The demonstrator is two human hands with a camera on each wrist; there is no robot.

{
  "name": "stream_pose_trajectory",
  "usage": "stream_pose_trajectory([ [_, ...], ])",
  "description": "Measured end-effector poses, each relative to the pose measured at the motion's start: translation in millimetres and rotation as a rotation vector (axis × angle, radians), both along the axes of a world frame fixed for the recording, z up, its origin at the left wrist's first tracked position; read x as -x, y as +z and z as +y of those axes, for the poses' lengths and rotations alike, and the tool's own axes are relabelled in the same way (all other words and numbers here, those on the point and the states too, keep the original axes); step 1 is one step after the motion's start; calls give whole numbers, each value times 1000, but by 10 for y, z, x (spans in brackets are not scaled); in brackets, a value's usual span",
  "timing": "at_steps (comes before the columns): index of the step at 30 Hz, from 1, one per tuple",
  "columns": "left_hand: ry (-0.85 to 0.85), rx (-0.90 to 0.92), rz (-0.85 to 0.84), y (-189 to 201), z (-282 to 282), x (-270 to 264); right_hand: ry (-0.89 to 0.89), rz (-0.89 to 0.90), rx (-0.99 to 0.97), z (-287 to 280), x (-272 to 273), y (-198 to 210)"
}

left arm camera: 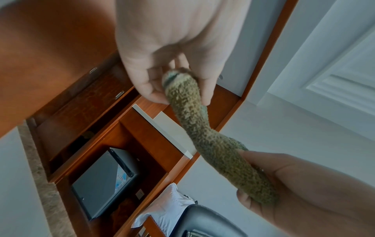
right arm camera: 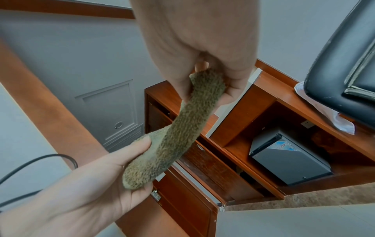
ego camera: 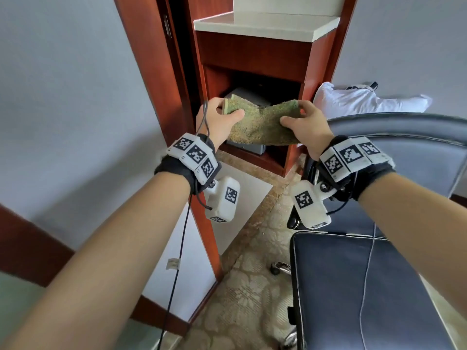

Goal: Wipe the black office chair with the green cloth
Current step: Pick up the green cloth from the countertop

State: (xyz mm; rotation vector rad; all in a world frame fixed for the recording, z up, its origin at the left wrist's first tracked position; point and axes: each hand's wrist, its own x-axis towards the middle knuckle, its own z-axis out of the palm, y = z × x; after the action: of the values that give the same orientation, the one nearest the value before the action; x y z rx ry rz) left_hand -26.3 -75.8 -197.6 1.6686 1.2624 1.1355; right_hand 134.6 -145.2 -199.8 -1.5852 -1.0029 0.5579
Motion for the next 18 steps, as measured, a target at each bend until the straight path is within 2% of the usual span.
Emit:
stream_pose_trajectory([
  [7,-10,-36,71,-160,-121,54,19,-8,27,-157,-14,-130],
  [18,-29,10,-5,-159,-316,-389,0,-80,23,-209,-515,-194],
])
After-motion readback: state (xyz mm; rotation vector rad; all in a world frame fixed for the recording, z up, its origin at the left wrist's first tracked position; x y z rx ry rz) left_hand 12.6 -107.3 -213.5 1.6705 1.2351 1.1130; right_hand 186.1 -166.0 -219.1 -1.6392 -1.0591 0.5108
